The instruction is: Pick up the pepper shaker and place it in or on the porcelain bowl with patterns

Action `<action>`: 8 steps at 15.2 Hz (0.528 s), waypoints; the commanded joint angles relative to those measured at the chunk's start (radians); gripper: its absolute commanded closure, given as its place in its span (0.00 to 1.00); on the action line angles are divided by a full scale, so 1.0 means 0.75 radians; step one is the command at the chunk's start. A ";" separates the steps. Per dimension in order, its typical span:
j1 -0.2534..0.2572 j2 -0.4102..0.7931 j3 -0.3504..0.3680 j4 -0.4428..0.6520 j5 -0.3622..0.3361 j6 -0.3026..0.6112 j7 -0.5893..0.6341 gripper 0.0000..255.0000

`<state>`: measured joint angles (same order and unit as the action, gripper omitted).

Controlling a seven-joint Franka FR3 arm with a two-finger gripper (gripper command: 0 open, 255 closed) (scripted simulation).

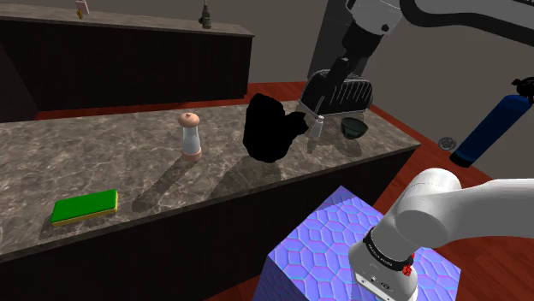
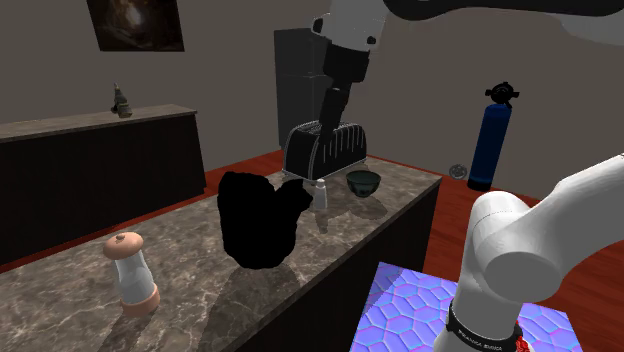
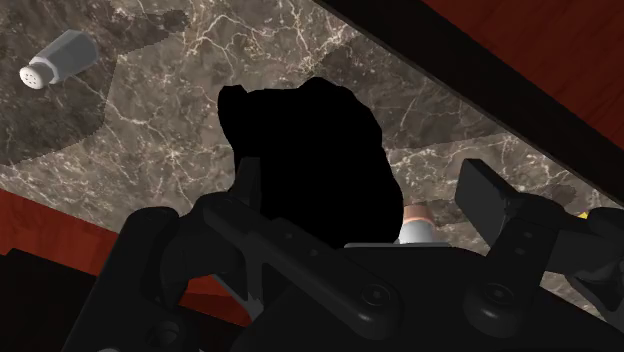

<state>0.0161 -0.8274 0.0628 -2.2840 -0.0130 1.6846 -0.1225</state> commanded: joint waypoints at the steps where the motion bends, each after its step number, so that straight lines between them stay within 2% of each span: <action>1: 0.000 0.000 0.000 0.000 0.000 0.000 0.000 0.00; 8: -0.052 0.122 -0.186 -0.077 -0.055 0.179 -0.159 0.00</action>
<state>-0.0167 -0.7377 -0.0553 -2.3212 -0.0478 1.7985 -0.2227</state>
